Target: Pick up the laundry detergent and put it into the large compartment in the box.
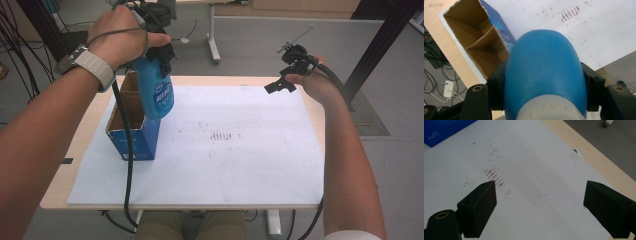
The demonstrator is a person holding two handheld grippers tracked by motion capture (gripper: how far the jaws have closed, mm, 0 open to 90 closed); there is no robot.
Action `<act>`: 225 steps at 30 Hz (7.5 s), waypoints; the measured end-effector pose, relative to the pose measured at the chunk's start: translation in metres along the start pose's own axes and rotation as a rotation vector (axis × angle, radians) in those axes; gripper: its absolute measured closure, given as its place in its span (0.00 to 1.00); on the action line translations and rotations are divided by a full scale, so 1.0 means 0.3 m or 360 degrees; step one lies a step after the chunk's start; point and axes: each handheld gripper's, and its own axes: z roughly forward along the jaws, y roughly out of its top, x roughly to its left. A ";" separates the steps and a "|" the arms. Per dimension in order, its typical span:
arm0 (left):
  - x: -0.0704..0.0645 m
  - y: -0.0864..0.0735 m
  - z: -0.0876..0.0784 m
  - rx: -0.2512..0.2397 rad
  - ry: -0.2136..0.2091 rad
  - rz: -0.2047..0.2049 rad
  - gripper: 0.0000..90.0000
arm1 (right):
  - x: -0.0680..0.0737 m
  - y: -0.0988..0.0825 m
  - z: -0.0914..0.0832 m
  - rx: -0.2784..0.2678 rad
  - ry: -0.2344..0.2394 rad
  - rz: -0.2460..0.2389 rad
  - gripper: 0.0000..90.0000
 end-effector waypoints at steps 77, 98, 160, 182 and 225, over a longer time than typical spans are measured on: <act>0.259 -0.104 -0.051 -0.0043 0.0027 -0.0541 0.41 | -0.017 0.029 0.049 0.0004 0.0049 -0.0061 0.12; 0.278 -0.105 0.006 -0.0056 0.0049 -0.0580 0.41 | -0.015 0.035 0.056 0.0005 0.0047 -0.0078 0.12; 0.334 -0.078 0.312 -0.0018 0.0044 -0.0561 0.41 | -0.022 0.034 0.101 0.0053 0.0059 -0.0061 0.12; 0.352 -0.085 0.432 -0.0010 0.0023 -0.0535 0.41 | -0.030 0.029 0.119 0.0065 0.0065 -0.0039 0.12; 0.349 -0.070 0.587 0.0044 0.0035 -0.0506 0.41 | -0.030 0.017 0.127 0.0072 0.0062 -0.0014 0.12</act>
